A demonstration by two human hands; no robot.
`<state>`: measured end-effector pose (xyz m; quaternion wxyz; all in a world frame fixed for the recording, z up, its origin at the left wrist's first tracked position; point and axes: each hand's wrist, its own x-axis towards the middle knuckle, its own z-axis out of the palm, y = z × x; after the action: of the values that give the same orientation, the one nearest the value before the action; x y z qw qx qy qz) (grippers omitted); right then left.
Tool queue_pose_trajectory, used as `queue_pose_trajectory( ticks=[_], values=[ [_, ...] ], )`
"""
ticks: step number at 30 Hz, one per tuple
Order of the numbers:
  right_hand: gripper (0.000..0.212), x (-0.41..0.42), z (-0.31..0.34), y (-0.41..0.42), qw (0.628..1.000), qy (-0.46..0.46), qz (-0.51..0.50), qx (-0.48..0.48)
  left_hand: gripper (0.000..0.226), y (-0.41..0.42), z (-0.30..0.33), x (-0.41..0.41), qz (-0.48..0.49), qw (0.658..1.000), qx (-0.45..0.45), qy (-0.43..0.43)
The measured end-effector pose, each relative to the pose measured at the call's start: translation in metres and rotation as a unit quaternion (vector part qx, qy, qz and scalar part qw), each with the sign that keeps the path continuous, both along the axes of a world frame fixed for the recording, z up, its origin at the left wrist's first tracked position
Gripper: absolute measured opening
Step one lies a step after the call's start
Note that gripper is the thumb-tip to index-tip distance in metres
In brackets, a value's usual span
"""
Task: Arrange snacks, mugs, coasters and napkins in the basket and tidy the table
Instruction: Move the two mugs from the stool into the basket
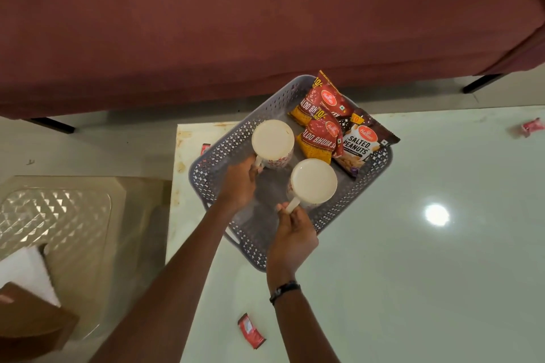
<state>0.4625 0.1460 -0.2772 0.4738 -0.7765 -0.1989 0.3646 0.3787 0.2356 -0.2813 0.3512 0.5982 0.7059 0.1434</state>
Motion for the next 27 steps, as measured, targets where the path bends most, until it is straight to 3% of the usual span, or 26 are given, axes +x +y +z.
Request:
queue_pose_trajectory(
  ticks=[14,19,23,27],
  values=[
    [0.003,-0.009,-0.012,0.015,0.998,0.021,0.008,-0.053,0.026,0.001,-0.006,-0.008,-0.037,0.999,-0.007,-0.002],
    [0.002,0.001,-0.001,0.007,0.996,-0.006,0.058,-0.068,0.023,-0.005,0.006,-0.012,0.027,0.999,-0.016,-0.033],
    [0.020,0.013,0.023,-0.018,0.995,-0.034,0.082,-0.055,0.024,-0.033,0.030,-0.025,0.077,0.994,0.024,-0.080],
    [0.021,0.010,0.056,-0.032,0.991,-0.054,0.122,-0.014,0.024,-0.073,0.069,-0.037,0.133,0.981,0.049,-0.132]
  ],
)
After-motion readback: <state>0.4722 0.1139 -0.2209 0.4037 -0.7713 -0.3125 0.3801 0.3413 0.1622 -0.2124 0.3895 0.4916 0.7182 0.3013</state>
